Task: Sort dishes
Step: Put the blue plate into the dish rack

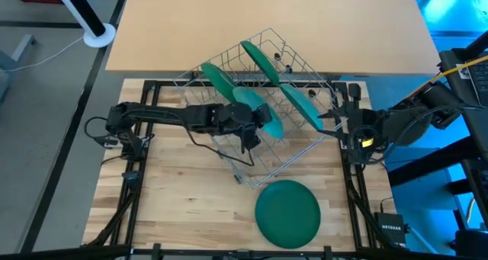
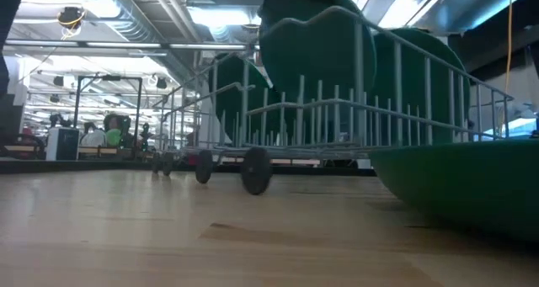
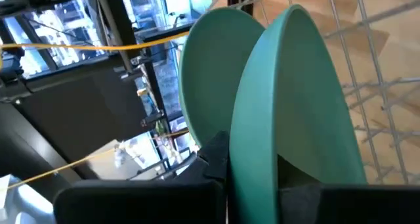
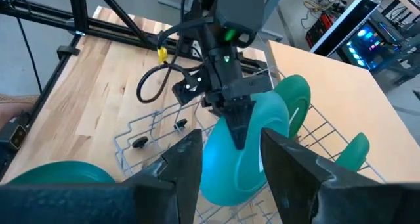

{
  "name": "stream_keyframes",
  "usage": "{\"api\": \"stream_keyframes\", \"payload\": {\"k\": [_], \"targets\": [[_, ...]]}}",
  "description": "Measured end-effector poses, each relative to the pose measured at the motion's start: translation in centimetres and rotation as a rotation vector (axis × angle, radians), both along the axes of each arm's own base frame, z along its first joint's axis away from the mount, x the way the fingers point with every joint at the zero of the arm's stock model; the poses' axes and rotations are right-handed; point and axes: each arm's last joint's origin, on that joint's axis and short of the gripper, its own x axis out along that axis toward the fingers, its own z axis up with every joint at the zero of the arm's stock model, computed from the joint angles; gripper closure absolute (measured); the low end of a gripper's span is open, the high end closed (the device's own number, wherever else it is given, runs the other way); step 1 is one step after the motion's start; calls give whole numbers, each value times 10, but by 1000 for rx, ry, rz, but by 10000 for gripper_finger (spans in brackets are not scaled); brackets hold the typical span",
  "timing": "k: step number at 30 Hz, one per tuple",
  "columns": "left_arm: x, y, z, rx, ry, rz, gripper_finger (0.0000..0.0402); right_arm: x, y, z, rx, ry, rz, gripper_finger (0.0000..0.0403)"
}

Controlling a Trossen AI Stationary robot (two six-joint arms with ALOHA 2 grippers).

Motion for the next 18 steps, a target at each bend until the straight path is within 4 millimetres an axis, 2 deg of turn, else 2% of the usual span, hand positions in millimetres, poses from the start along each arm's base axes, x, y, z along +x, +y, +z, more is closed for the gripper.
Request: {"api": "stream_keyframes", "payload": {"k": [5,11,18], "targets": [[1,-2,8,36,-74,61,390,1,1,0,-2,1,-1,244],[3,-4,14,72,-116,45,390,1,0,0,-3,1,-1,244],[3,-6,13,-34,-143,-12,390,1,0,0,-3,1,-1,244]]}}
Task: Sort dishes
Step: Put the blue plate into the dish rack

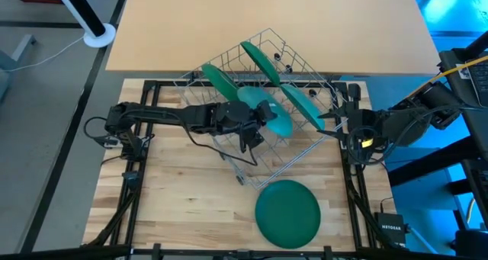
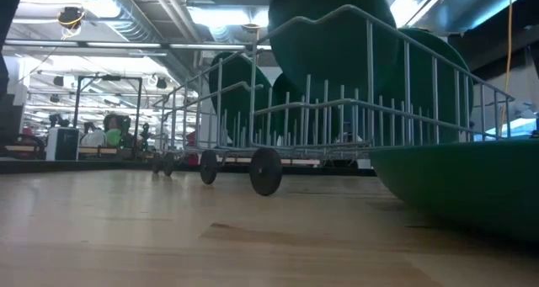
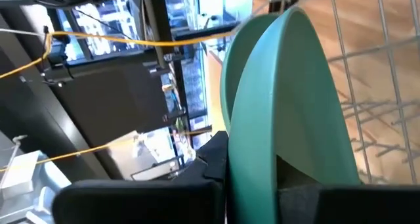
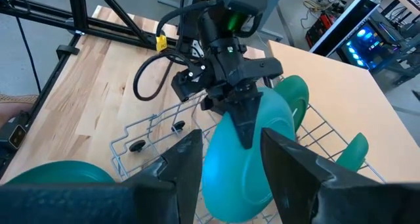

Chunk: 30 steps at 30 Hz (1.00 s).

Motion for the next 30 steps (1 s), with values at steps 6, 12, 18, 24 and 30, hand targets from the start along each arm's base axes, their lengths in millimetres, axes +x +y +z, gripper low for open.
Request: {"api": "stream_keyframes", "payload": {"k": [6,12,18,24,30], "targets": [[6,0,-9,-35,13,-21,390,0,0,0,0,0,0,244],[11,1,-18,-36,36,-31,390,0,0,0,1,0,1,244],[12,1,-17,-77,15,-30,390,0,0,0,2,0,2,244],[12,6,-16,-111,-6,-8,390,0,0,0,2,1,2,244],[13,8,-7,-101,-100,20,390,0,0,0,2,1,2,244]]}}
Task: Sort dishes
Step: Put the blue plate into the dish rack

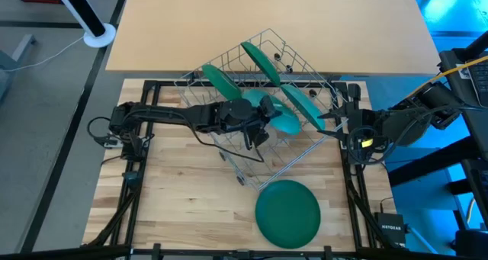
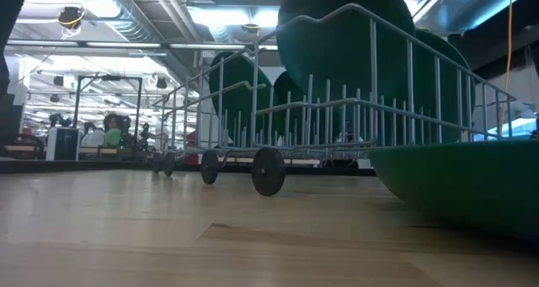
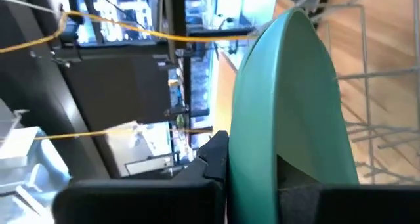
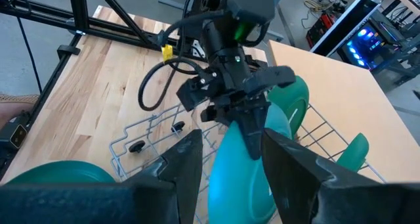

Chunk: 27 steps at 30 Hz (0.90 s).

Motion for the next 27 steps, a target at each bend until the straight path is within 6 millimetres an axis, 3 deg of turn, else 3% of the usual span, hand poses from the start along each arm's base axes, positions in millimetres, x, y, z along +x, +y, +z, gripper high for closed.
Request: {"api": "stream_keyframes", "payload": {"k": [18,27], "targets": [[2,5,-5,-156,-15,-48,390,0,0,0,0,0,0,244],[17,8,-33,-116,73,-56,391,0,0,0,0,-1,1,244]]}}
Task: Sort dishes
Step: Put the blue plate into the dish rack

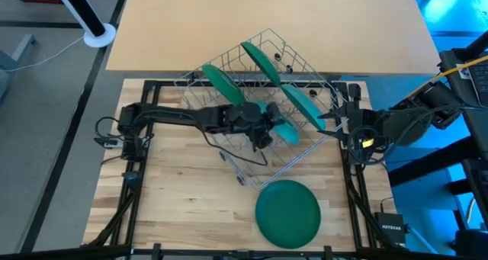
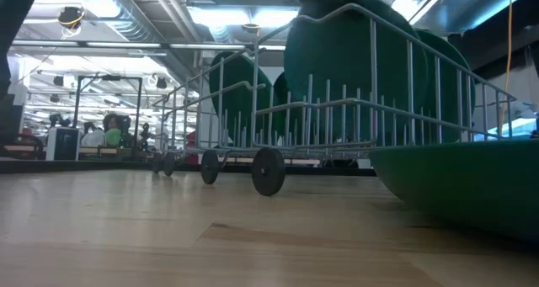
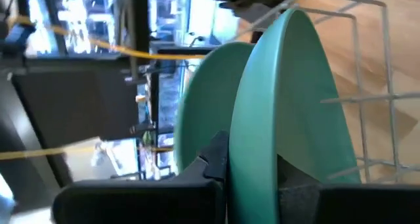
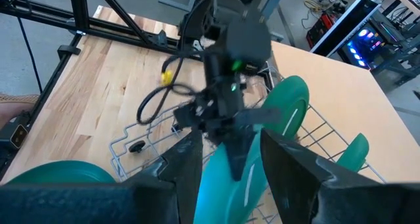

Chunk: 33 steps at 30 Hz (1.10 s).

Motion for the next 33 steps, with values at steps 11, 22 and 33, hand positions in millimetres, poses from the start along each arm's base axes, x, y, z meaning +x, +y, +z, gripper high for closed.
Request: {"api": "stream_keyframes", "payload": {"k": [11,22,33], "targets": [[18,-7,-36,157,128,-82,364,0,0,0,-21,4,12,244],[21,-32,-38,123,83,-75,304,0,0,0,-17,7,19,244],[21,-48,-35,8,14,2,244,0,0,0,-16,7,18,244]]}}
